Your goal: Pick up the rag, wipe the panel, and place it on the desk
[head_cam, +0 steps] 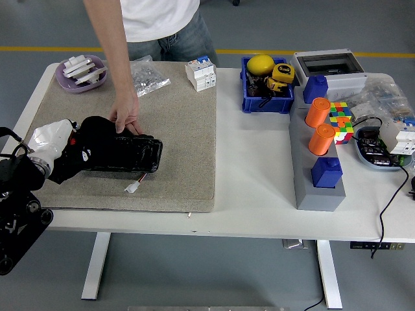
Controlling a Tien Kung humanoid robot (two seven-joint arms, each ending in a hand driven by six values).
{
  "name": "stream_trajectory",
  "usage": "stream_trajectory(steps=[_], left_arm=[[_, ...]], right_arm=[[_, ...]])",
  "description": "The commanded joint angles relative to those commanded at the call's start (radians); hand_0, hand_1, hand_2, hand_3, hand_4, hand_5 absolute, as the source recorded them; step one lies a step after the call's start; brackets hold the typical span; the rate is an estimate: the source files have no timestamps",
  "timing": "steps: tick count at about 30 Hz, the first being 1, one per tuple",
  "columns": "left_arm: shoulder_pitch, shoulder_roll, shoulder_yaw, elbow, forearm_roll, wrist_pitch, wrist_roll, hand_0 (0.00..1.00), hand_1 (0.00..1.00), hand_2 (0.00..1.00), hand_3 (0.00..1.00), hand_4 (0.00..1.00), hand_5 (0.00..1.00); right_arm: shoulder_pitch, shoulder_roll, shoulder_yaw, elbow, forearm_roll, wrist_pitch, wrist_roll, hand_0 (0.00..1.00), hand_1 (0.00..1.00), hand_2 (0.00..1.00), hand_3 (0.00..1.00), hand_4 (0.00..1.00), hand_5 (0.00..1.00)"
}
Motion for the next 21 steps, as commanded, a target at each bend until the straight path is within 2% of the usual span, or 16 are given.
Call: stream_trajectory(steps=[9,14,21], left_arm=[[-0.040,-0.001,0.125,-0.055,-0.013,-0.007,0.013,0.233,0.239,0.524,0.439,0.053,0.002],[-0.066,-0.012,0.174,-0.097,-0.011,-0.016,0.028,0.233,0.239,0.524,0.439,0.053,0.002],[-0.093,-0.029,0.225,-0.101,-0.017,-0.026,0.039,0.233,0.242,0.524,0.442,0.060,0.002]], right_arm=[[0.006,-0.002,-0.006,0.001,-0.001,0.002,-0.003,0.766,0.647,0.689,0.731,0.998,0.638],[0.006,-0.003,-0.006,0.000,0.000,0.004,-0.004,0.766,0.647,0.689,0.731,0.998,0.638],[0.007,-0.002,-0.005,0.000,0.011,0.006,-0.004,0.764,0.648,0.688,0.731,0.998,0.639]])
